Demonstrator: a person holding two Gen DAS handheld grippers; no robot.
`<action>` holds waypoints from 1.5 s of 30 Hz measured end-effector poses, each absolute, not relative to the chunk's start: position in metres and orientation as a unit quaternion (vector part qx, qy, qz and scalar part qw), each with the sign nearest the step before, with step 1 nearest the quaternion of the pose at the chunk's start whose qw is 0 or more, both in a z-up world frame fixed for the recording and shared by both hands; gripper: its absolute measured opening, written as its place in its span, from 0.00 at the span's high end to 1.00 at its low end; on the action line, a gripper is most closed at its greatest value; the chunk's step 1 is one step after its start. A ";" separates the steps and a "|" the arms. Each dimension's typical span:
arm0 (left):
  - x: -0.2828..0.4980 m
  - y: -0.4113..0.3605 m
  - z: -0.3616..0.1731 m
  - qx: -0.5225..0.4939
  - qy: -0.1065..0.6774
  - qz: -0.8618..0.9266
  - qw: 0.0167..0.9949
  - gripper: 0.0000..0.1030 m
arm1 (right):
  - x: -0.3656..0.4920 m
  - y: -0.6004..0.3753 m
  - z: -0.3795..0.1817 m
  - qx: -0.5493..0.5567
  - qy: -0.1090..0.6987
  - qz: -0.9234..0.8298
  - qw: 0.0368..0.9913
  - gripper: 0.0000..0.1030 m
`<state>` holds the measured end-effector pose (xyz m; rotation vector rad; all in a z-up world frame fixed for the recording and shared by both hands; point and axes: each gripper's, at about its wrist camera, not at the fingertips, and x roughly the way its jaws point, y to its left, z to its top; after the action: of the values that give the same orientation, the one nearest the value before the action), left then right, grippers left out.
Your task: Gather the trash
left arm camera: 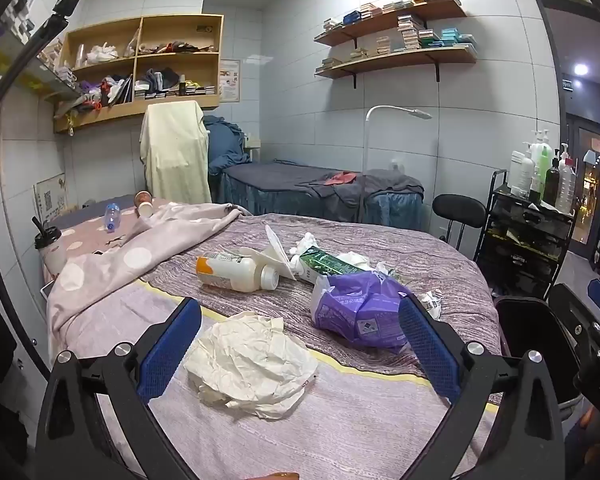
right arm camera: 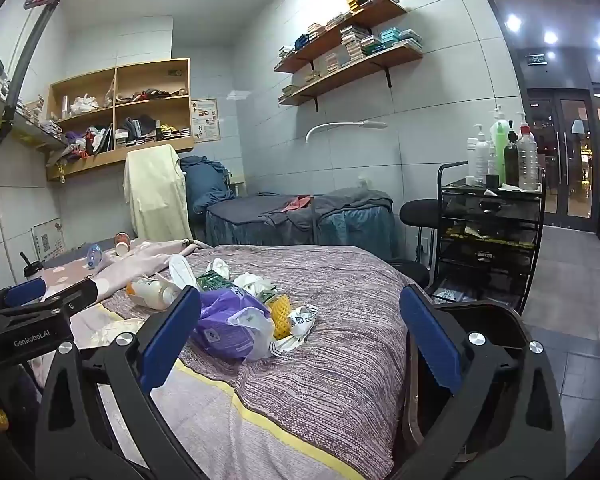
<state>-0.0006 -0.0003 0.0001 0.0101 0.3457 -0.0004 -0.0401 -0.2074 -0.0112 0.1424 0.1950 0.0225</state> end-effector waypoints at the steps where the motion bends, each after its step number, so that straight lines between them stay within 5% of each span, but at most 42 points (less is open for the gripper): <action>1: -0.001 0.000 0.000 0.005 0.172 0.000 0.985 0.06 | -0.040 -0.207 -0.011 0.072 0.099 0.011 0.992 0.05; 45: -0.004 0.007 -0.003 0.003 0.179 0.003 0.984 0.06 | -0.039 -0.200 -0.016 0.068 0.110 0.019 0.991 0.05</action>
<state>-0.0037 0.0066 -0.0028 0.0068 0.3593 0.0056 -0.0391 -0.1998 -0.0156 0.1359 0.2206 0.0383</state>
